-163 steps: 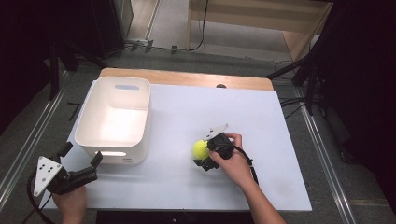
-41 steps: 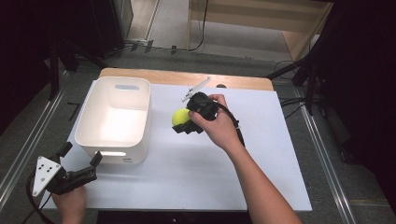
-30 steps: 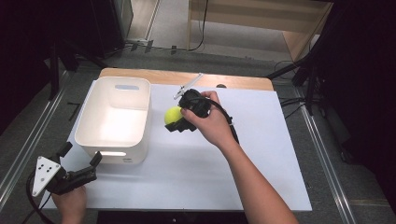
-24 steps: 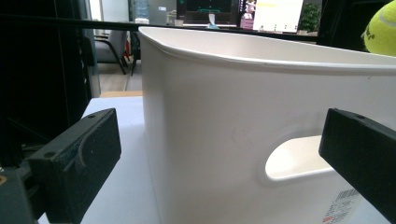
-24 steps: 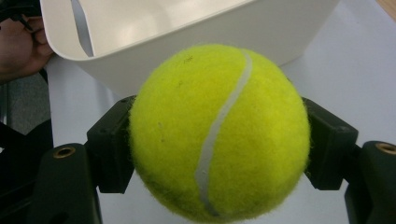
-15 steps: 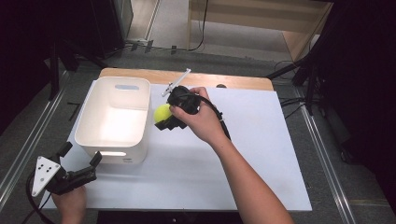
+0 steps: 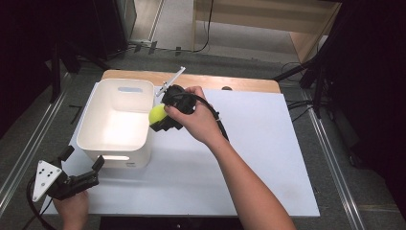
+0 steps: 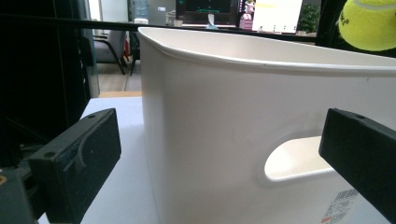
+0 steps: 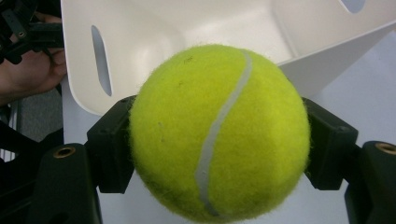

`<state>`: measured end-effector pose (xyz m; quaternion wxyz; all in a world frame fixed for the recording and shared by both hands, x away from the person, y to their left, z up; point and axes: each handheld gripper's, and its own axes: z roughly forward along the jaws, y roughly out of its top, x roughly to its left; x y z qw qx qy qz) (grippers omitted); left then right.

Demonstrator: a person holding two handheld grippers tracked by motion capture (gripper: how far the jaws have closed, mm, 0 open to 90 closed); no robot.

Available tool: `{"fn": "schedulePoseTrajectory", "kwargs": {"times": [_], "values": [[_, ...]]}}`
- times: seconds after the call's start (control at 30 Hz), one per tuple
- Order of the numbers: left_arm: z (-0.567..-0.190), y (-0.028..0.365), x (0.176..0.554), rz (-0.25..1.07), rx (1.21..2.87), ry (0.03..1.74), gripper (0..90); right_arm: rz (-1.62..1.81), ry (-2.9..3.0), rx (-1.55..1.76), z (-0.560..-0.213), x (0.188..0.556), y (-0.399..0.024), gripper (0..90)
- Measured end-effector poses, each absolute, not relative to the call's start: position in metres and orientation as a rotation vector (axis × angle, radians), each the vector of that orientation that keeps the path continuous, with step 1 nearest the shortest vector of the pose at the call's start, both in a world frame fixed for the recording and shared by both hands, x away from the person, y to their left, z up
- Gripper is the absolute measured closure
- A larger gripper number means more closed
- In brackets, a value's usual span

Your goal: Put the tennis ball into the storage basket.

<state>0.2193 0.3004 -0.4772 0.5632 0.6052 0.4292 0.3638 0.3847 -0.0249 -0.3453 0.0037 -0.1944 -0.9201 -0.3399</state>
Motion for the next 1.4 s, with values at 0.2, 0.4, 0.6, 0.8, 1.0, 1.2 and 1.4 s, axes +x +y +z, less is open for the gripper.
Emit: {"fn": "schedulePoseTrajectory", "kwargs": {"times": [0.2, 0.4, 0.6, 0.8, 1.0, 1.2, 1.4], "values": [[-0.477, 0.301, 0.219, 0.853, 1.419, 1.010, 0.0, -1.076, -2.877, -0.588, -0.344, 0.387, -0.014, 23.5], [-0.477, 0.300, 0.219, 0.852, 1.418, 1.010, 0.0, -1.080, -2.873, -0.585, -0.342, 0.391, -0.006, 23.6], [-0.477, 0.300, 0.219, 0.851, 1.419, 1.009, 0.0, -1.099, -2.866, -0.578, -0.340, 0.395, 0.001, 23.6], [-0.477, 0.300, 0.220, 0.852, 1.423, 1.008, 0.0, -1.108, -2.859, -0.567, -0.341, 0.398, 0.011, 23.6], [-0.477, 0.300, 0.220, 0.849, 1.420, 1.008, 0.0, -1.102, -2.852, -0.549, -0.343, 0.401, 0.023, 23.6], [-0.477, 0.301, 0.219, 0.847, 1.419, 1.007, 0.0, -1.087, -2.856, -0.541, -0.349, 0.404, 0.033, 23.7], [-0.477, 0.301, 0.219, 0.846, 1.419, 1.008, 0.0, -1.080, -2.865, -0.535, -0.355, 0.407, 0.039, 23.6]]}}
